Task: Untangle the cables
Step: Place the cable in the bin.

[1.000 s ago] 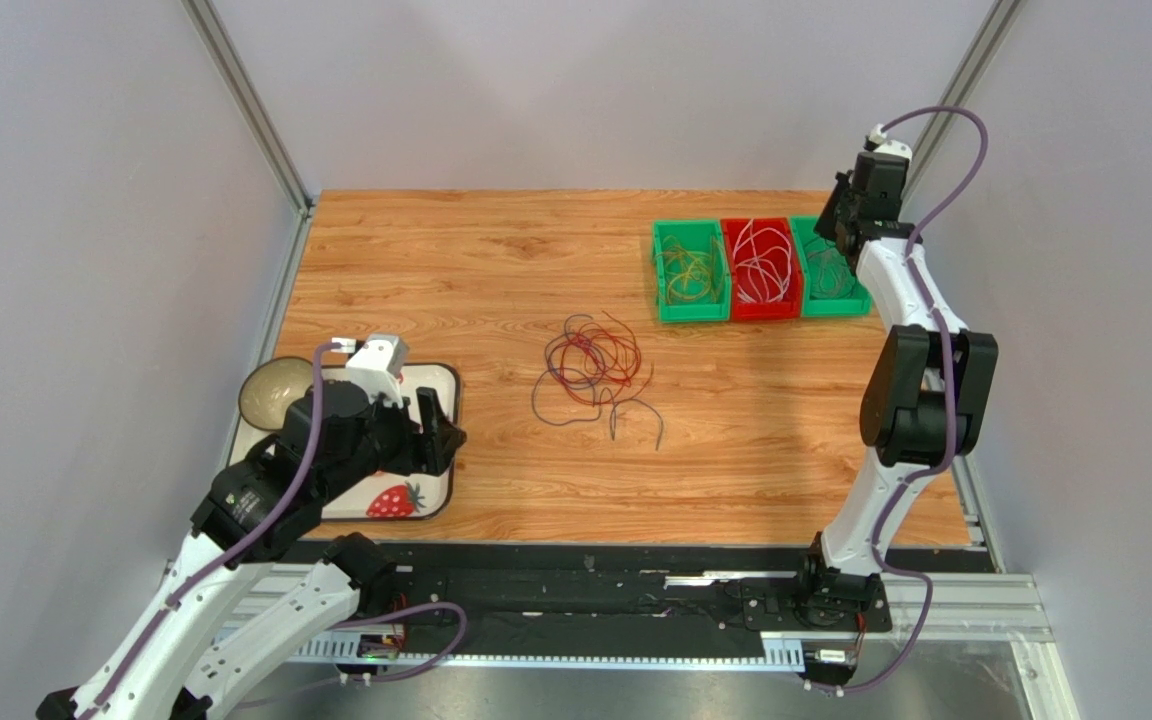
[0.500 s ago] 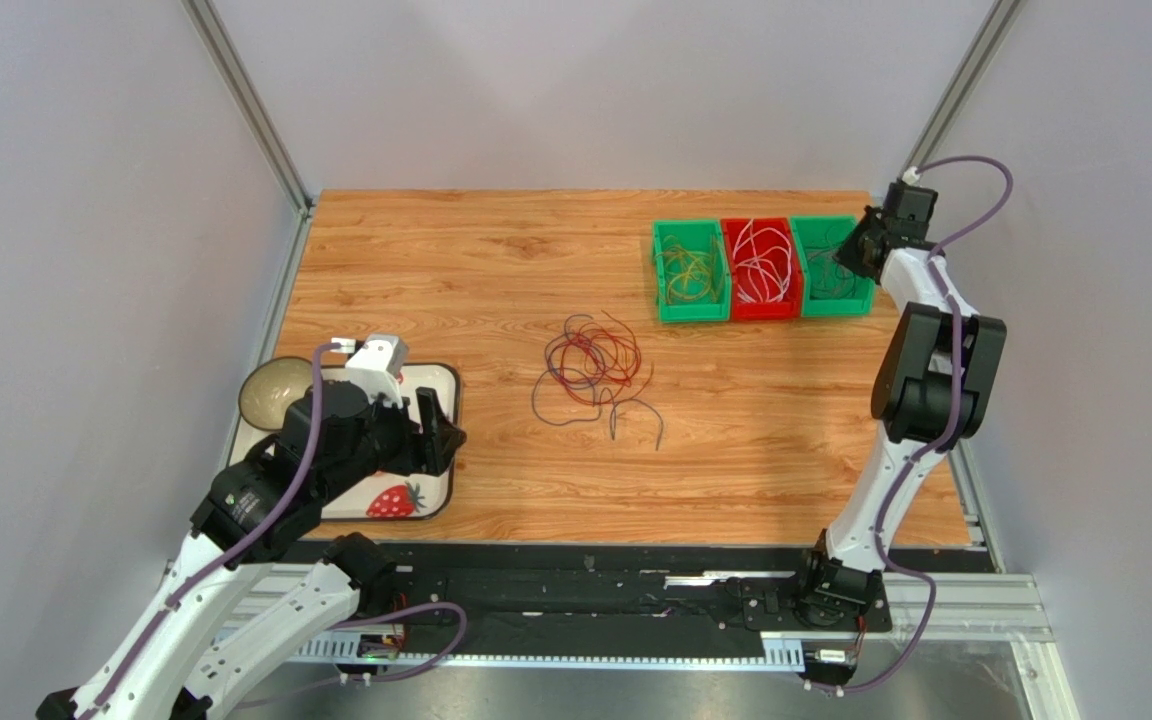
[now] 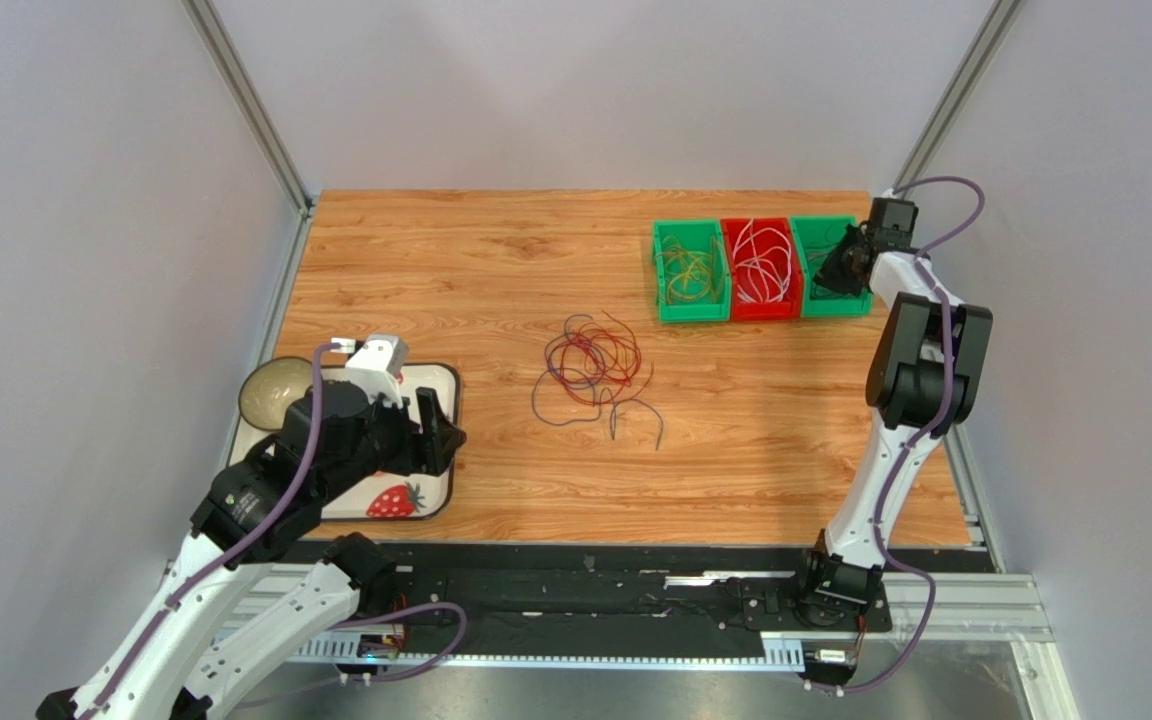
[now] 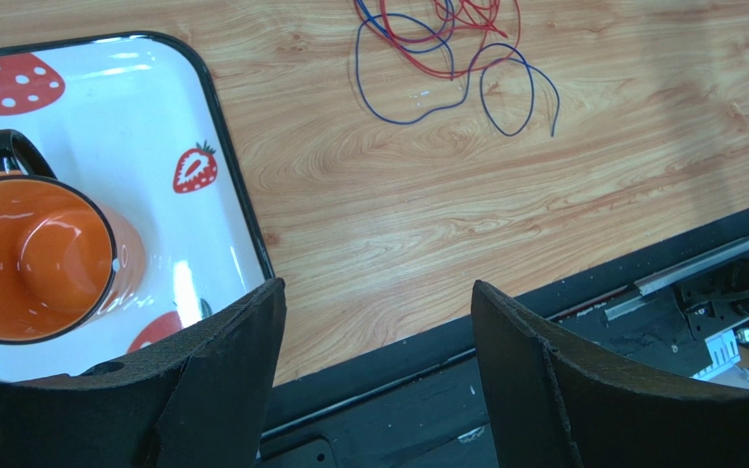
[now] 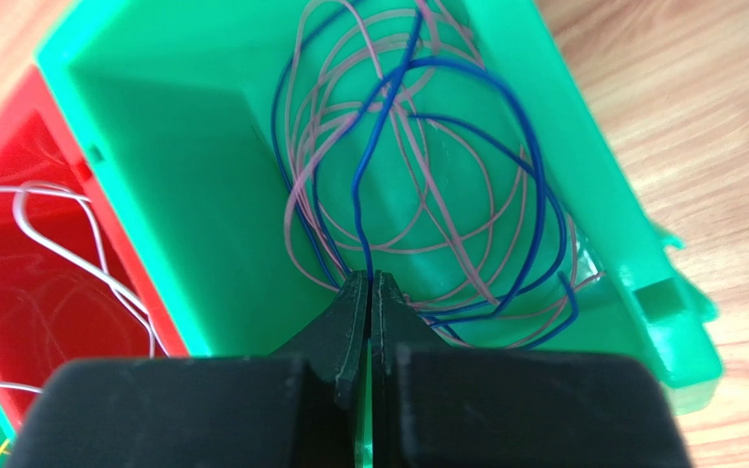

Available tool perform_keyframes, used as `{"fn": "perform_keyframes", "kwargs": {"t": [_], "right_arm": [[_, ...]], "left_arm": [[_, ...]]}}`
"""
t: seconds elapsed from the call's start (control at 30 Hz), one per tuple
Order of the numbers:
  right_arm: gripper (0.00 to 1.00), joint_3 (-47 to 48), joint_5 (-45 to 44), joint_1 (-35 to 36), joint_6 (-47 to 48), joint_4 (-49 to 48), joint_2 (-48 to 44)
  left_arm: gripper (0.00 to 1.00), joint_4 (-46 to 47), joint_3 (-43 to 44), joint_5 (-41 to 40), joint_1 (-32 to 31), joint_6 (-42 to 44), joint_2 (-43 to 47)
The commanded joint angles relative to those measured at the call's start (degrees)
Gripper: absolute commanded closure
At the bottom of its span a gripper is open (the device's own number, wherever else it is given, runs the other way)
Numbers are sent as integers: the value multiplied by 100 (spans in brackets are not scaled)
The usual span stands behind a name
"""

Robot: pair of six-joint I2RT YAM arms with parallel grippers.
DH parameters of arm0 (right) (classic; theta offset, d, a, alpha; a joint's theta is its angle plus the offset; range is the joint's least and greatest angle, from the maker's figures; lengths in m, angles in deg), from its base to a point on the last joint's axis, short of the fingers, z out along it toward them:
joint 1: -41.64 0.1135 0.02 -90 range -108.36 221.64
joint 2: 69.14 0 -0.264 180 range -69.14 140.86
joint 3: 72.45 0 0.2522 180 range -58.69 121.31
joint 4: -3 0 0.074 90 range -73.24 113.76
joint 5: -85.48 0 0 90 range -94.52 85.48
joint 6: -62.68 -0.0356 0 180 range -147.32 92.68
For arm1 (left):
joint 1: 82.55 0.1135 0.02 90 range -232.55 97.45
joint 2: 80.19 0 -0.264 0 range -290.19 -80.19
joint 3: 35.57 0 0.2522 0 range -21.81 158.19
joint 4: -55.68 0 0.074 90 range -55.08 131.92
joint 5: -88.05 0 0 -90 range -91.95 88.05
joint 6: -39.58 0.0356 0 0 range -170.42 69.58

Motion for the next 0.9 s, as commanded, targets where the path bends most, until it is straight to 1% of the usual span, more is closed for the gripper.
{"fn": "perform_keyframes", "kwargs": {"t": [0.0, 0.13, 0.33, 0.37, 0.43, 0.47, 0.57, 0.63, 0.7, 0.73, 0.77, 0.8, 0.87], "right_arm": [[100, 390, 221, 4, -65, 193, 107], [100, 549, 406, 39, -22, 386, 134], [100, 830, 371, 83, 110, 957, 108], [99, 856, 353, 92, 128, 1001, 90], [92, 830, 301, 118, 163, 1125, 29], [84, 804, 231, 119, 189, 1160, -58], [75, 786, 151, 136, 198, 1300, -217], [70, 839, 142, 136, 198, 1432, -314], [66, 865, 107, 145, 207, 1528, -463], [63, 892, 55, 145, 216, 1573, -516], [62, 935, 28, 145, 242, 1625, -560], [62, 988, 11, 145, 251, 1756, -647], [60, 1111, -7, 145, 277, 1863, -744]], "left_arm": [[22, 48, 77, -37, 0, -29, 19], [22, 48, 77, -28, 9, -20, 28], [22, 57, 77, -28, 17, -12, 55], [22, 57, 77, -28, 9, -12, 55], [22, 57, 85, -28, 17, -12, 81], [22, 48, 85, -28, 17, -12, 98], [22, 57, 94, -45, 9, -12, 186], [20, 31, 112, -80, 9, -20, 283], [13, 39, 173, -107, 9, -3, 405], [8, 65, 191, -98, 9, -20, 450], [1, 83, 226, -168, 9, -81, 520], [1, 127, 226, -229, 9, -282, 668], [1, 223, 130, -361, 17, -424, 862]]}}
